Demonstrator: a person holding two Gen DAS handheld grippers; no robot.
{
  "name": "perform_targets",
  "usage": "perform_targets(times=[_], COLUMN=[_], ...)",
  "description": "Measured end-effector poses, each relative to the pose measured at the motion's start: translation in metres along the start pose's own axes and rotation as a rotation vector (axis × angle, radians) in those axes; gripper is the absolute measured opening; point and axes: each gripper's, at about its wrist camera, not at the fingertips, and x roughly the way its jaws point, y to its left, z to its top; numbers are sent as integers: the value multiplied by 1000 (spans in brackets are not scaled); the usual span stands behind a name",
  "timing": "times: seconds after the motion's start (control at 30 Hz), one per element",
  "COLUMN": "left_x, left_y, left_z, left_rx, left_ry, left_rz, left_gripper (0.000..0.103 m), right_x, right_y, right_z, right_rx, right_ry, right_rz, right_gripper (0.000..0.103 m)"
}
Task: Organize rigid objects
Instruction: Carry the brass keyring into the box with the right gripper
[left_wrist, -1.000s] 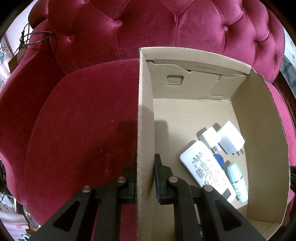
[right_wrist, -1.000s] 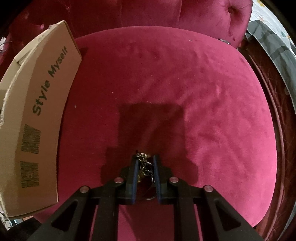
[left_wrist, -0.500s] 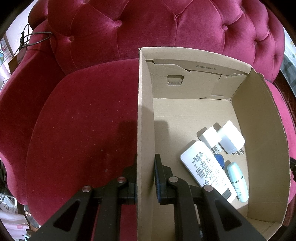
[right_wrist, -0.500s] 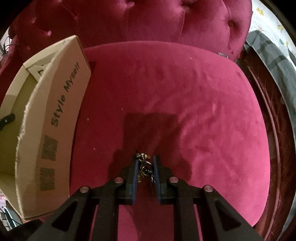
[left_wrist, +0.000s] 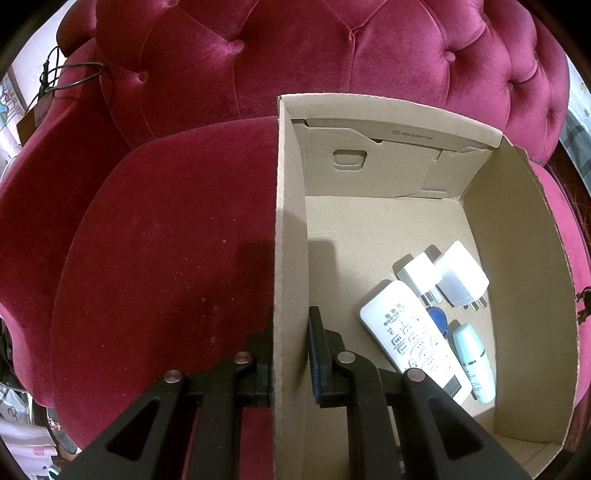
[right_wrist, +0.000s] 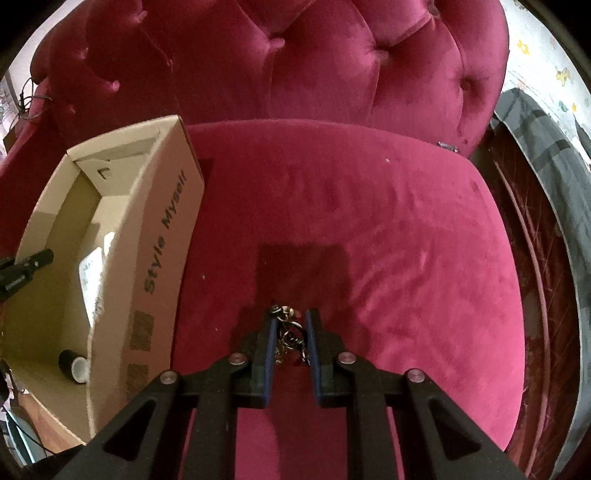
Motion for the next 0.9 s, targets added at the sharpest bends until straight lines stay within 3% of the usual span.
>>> perform_targets(times=[0.9], left_x=[0], left_y=[-1], left_z=[0], left_rx=[-3], left_ry=[1], left_rz=[-5], left_gripper=[14], right_x=[-84], right_y=[54], right_z=[75], right_rx=[-107], right_ry=[-164], right_rz=[38], right_gripper=[16])
